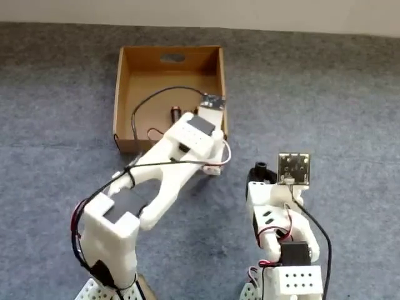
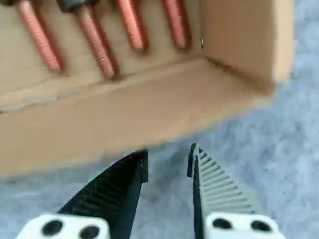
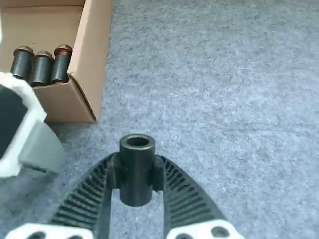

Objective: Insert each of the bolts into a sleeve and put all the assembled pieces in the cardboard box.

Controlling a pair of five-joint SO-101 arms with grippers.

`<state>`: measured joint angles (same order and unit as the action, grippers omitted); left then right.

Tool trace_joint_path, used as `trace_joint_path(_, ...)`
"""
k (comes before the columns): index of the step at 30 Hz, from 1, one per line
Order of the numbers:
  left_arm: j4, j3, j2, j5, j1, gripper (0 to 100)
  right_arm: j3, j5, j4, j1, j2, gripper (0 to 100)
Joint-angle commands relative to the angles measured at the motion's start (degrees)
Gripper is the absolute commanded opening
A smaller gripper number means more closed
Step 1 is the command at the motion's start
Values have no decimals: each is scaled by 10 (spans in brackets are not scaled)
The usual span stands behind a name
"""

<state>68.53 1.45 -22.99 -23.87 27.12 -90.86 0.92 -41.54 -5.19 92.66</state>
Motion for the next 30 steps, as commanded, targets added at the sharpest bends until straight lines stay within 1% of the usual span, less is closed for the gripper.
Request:
trace_joint_path(1,4,-67,-34,-4,-5,146,5,4,8,3,8,5)
trace_joint_path(6,5,-100,-56,-3,-6,138,5,3,7,-22,8,5)
trace_joint_path(11,10,-103,-55,-2,-19,119,5,3,7,-22,8,5)
trace_joint_path(14,47,-115,-55,-2,-32,119,5,3,7,-22,8,5)
trace_joint_path(18,132,-171,-55,-1,-48,119,5,3,7,-22,8,5)
trace_joint_path(21,171,-213,-56,-1,-60,120,5,3,7,-22,8,5)
trace_joint_path(25,177,-229,-58,-1,-75,120,5,3,7,-22,8,5)
trace_joint_path(30,176,-206,-61,0,-87,119,5,3,7,-22,8,5)
